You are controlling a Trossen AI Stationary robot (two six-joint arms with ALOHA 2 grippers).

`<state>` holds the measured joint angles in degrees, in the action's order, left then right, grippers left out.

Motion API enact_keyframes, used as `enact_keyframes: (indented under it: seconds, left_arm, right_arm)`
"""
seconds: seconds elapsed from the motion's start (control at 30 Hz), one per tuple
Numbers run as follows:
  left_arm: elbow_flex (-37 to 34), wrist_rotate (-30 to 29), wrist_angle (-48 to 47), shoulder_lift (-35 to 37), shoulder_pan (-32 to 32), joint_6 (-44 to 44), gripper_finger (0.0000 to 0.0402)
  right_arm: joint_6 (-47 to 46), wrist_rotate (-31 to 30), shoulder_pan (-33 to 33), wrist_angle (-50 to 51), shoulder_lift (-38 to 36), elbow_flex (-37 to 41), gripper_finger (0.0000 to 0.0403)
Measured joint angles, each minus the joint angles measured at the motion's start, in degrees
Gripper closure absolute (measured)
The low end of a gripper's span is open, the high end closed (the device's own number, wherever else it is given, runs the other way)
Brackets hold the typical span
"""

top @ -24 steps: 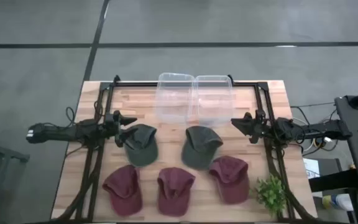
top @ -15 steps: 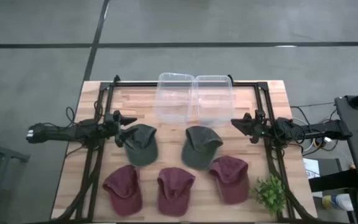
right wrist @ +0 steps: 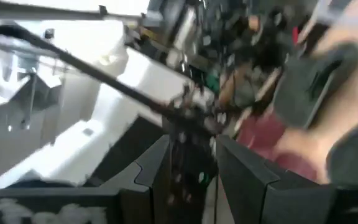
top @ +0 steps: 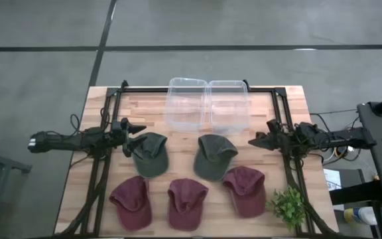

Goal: Pick & Place hat
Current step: Put the right red cap into the right transparent bin

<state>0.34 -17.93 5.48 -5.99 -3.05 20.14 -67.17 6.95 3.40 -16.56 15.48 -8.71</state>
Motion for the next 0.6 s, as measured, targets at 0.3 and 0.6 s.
enact_keyframes:
  seconds: [0.3,0.6]
  left_arm:
    - [0.00,0.01,0.79,0.02,0.00,1.34,0.0126]
    - [0.00,0.01,3.92,0.02,0.04,10.08,0.0126]
  right_arm:
    - [-6.86,13.12,0.02,45.92,9.24,-22.76,0.0280]
    - [-15.97,15.29,0.09,69.08,19.90,-34.32,0.0280]
